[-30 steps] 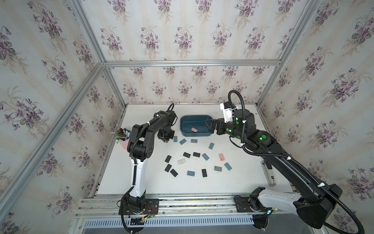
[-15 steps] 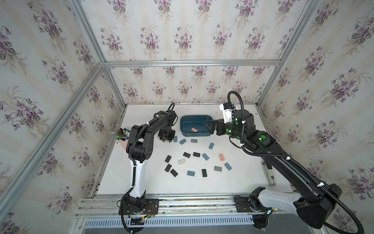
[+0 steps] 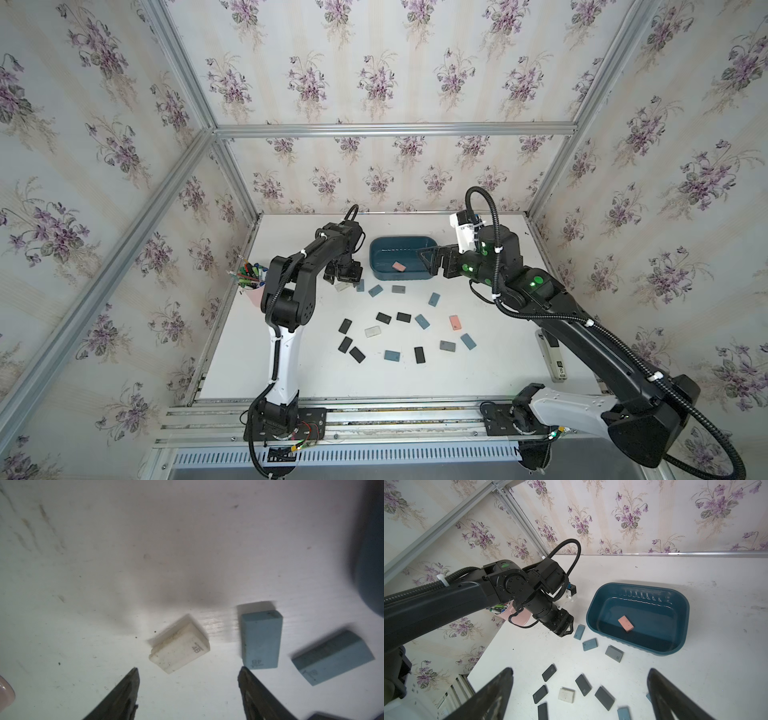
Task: Put the eraser in the storage box
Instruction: Pick up the eraser from the center of the board.
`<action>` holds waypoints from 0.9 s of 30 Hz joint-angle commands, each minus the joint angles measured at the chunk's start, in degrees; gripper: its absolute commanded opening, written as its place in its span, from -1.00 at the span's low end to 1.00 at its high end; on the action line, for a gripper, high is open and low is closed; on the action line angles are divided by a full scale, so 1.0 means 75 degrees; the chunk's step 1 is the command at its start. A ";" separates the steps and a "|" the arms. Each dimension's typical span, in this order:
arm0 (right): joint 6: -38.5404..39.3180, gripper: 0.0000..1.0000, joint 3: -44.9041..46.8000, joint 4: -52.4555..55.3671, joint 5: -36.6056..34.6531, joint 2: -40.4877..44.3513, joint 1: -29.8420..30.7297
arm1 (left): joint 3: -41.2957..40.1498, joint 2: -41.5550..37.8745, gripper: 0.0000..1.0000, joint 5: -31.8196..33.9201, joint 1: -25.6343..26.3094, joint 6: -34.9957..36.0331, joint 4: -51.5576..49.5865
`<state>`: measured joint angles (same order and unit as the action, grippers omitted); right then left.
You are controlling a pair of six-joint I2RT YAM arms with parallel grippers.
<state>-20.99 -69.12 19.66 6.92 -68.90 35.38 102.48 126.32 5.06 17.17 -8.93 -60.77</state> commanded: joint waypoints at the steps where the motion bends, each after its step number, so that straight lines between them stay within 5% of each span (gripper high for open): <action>1: -0.0012 1.00 0.0027 -0.0042 0.0015 0.0017 0.0018 | 0.0080 0.0075 0.51 0.0193 -0.0035 -0.0068 -0.0188; 15: -0.0104 1.00 0.0198 -0.0207 0.0092 -0.0105 0.0067 | 0.0588 0.0869 0.51 0.0249 -0.0013 -0.0181 -0.0416; 27: -0.0164 1.00 0.0181 -0.0312 0.0156 -0.0279 0.0157 | 0.0276 0.0981 0.21 0.0153 0.0055 -0.0254 -0.0380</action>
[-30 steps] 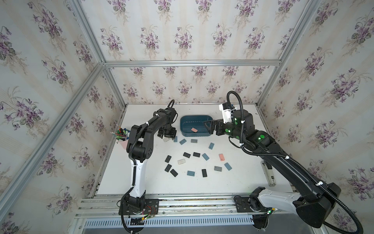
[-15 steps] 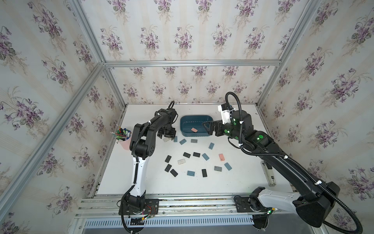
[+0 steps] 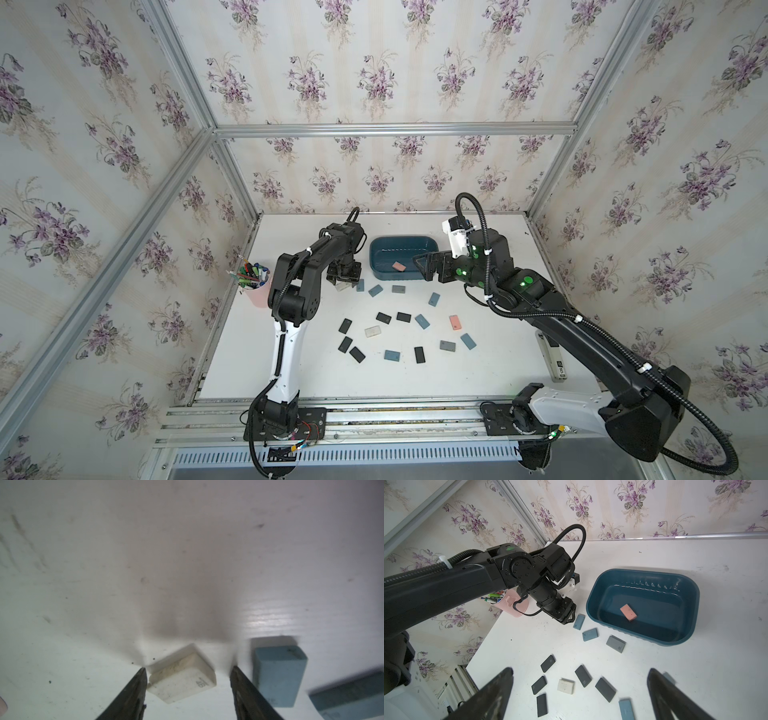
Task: Put the eraser in the storage box
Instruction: Pick up the eraser from the center of the board.
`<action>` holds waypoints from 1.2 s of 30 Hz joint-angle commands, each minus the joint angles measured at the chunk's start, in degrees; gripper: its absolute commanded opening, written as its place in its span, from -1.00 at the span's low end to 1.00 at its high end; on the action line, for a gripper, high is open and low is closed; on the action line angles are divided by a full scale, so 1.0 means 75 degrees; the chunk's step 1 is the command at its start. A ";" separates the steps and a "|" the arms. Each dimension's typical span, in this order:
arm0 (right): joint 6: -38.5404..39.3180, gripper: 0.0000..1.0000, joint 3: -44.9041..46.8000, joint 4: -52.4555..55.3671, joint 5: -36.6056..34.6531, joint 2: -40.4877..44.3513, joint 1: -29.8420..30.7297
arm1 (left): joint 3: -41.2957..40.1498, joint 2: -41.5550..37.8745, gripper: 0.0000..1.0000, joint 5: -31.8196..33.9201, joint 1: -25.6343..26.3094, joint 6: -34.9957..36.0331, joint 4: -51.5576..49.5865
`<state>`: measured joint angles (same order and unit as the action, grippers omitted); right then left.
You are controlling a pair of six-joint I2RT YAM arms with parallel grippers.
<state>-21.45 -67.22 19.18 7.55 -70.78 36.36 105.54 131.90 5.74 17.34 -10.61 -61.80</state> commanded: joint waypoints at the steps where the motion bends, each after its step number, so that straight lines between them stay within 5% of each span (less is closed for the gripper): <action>1: -0.0104 1.00 -0.0084 -0.0243 0.0066 -0.0031 0.0047 | -0.0138 0.0238 0.19 0.0090 0.0031 -0.0053 -0.0257; 36: -0.0093 1.00 -0.0157 -0.0202 -0.0069 -0.0183 0.0301 | -0.0318 0.0048 -0.85 0.0020 0.0081 -0.0330 -0.0562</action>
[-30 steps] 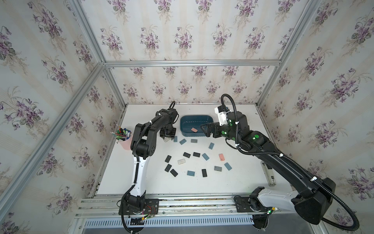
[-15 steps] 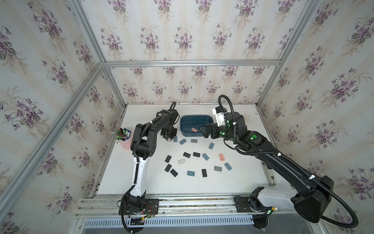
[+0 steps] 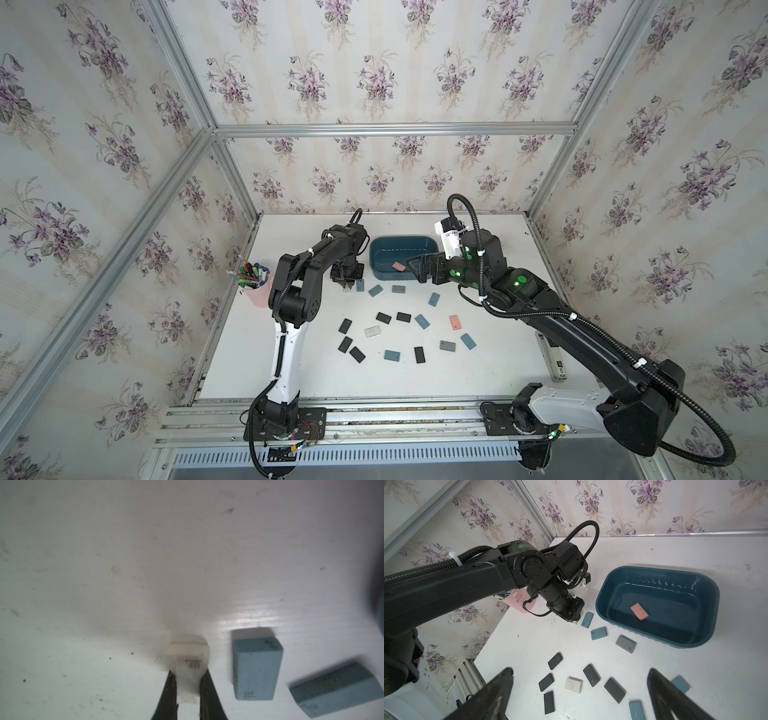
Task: Put the eraser in the storage box
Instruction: Pick up the eraser from the center of the board.
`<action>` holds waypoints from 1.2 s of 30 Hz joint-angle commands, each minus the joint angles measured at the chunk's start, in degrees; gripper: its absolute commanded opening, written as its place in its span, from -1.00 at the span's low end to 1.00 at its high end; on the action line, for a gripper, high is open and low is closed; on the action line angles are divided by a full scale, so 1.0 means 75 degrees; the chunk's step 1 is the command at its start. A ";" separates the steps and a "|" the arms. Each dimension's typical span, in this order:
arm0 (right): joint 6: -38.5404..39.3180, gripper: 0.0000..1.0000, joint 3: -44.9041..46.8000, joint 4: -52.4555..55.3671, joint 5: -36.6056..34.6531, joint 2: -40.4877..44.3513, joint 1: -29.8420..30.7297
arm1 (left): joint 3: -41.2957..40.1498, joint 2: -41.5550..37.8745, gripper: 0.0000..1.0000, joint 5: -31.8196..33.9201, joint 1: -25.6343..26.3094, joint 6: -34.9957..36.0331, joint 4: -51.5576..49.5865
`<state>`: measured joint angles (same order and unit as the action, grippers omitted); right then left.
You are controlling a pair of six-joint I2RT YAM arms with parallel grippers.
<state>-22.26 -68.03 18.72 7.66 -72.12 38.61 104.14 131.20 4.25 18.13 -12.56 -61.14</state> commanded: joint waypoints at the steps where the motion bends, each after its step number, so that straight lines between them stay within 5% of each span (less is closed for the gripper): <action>1: 0.0015 1.00 -0.0051 -0.0137 -0.0084 -0.0005 0.0008 | -0.0153 0.0097 -0.86 0.0218 -0.0024 -0.0072 -0.0631; 25: 0.0021 1.00 0.0047 -0.0103 -0.0199 0.0116 0.0002 | -0.0140 -0.0863 -1.00 0.0257 0.0029 -0.0276 -0.0510; 36: 0.0085 1.00 0.0092 0.0097 -0.0549 0.0500 0.0007 | 0.1312 -0.1629 -1.00 -0.0077 0.0674 -0.0537 -0.0677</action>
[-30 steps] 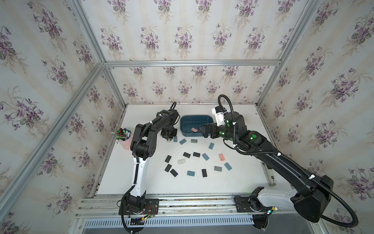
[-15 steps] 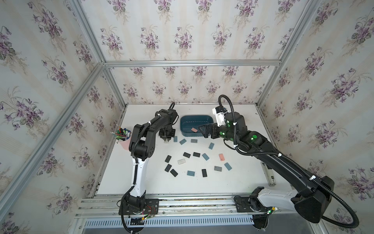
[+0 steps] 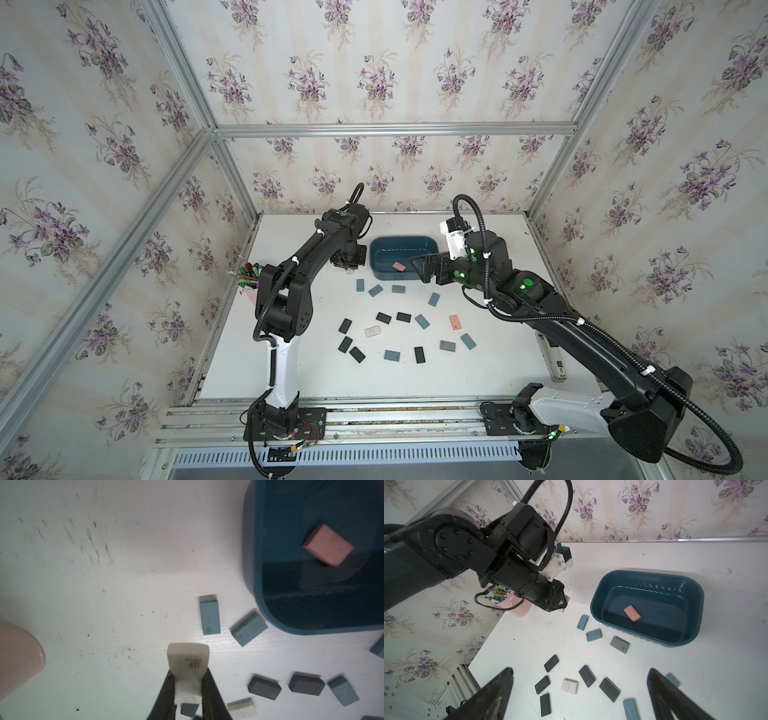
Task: Put the eraser in the storage box
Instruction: Pick up the eraser from the center of the board, then place the eraser in the storage box.
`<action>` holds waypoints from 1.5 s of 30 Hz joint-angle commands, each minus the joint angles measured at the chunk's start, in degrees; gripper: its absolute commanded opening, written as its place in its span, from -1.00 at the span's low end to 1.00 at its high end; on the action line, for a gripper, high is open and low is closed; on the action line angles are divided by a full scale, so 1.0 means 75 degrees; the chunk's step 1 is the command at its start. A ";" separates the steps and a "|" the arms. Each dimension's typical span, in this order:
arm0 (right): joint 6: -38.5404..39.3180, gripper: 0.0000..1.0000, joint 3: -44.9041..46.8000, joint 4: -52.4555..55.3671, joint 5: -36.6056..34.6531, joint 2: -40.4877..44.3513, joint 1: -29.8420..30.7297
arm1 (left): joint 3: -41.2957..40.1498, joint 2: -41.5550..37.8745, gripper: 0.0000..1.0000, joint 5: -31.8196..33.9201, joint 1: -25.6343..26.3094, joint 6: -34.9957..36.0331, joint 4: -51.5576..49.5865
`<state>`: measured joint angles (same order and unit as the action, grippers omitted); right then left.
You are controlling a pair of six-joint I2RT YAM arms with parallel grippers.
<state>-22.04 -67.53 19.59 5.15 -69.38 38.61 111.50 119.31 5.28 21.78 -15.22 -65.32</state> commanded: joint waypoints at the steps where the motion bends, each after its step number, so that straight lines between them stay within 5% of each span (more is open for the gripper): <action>1: 0.0056 1.00 0.0027 -0.0003 -0.0252 0.0200 0.0008 | 0.0524 -0.0002 -1.00 -0.0286 0.0272 -0.0231 -0.0116; 15: 0.0009 1.00 0.0079 0.0833 -0.0708 0.1491 0.0008 | 0.3940 0.2601 -0.86 -0.0819 0.1478 -0.0852 -0.0231; 19: -0.0013 1.00 0.0199 0.0973 -0.0829 0.1793 0.0008 | 0.4027 0.2890 -0.40 -0.0820 0.1513 -0.0959 -0.0003; 24: -0.0073 1.00 0.0320 0.0973 -0.0809 0.1939 0.0005 | 0.4024 0.3221 -0.31 -0.0684 0.1526 -0.0903 -0.0032; 38: -0.0162 1.00 0.0414 0.0921 -0.0716 0.2020 -0.0001 | 0.3877 0.3207 0.64 -0.0575 0.1558 -0.0853 0.0156; 45: -0.0155 1.00 0.0403 0.0903 -0.0686 0.1975 0.0008 | 0.3838 0.3182 0.73 -0.0070 0.1668 -0.0794 0.0147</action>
<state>-22.52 -64.38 27.24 -0.34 -54.46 38.61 140.42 143.79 1.87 34.06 -21.47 -63.77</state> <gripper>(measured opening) 0.998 0.868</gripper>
